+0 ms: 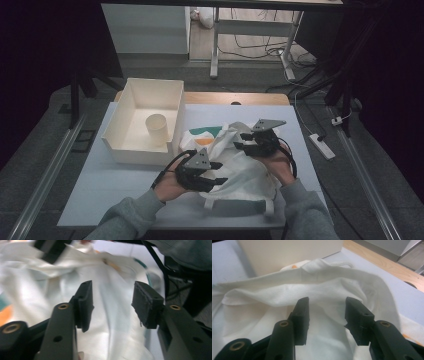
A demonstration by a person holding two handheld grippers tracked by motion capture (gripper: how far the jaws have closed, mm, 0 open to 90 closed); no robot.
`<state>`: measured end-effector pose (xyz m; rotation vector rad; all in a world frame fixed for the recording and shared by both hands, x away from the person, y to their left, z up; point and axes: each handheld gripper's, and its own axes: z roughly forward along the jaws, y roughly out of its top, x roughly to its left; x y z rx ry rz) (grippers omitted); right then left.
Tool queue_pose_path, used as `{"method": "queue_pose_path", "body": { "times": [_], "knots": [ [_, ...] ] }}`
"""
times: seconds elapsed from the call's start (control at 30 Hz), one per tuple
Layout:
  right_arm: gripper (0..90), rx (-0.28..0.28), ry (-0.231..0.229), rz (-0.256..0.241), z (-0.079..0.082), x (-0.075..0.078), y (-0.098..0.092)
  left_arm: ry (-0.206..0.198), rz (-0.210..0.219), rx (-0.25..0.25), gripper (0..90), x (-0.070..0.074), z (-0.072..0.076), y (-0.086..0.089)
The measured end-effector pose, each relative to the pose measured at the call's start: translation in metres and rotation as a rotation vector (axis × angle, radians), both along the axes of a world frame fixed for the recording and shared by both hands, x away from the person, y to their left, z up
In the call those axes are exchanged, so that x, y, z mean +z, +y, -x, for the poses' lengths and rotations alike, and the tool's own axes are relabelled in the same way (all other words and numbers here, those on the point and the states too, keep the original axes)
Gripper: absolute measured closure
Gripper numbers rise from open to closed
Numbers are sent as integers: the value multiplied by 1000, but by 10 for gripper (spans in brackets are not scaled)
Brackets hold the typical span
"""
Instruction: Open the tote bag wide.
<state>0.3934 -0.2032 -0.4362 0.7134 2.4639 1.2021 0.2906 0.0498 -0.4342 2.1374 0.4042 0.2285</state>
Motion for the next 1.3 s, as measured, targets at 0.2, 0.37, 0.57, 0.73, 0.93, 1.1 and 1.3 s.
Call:
{"method": "queue_pose_path", "body": {
  "times": [0.2, 0.37, 0.57, 0.73, 0.93, 1.1, 1.3],
  "knots": [
    [516, -4, -4, 8, 20, -2, -9, 6, 3, 89, 418, 5, -16, 3],
    [511, -13, 5, -1, 31, -4, -17, 24, 3, 112, 401, 7, -31, 0],
    [508, -19, -3, 2, 40, -7, -23, 40, -7, 143, 381, 11, -52, -6],
    [508, -16, 1, 1, 42, -8, -23, 54, -13, 172, 371, 6, -69, -10],
    [506, 1, 5, 13, 40, -12, -19, 68, -44, 187, 361, -4, -79, -12],
    [506, 9, 6, 19, 41, -14, -16, 65, -68, 198, 356, -9, -83, -14],
    [505, 32, 18, 30, 43, -18, -11, 60, -91, 206, 356, -11, -84, -12]
  ]
}}
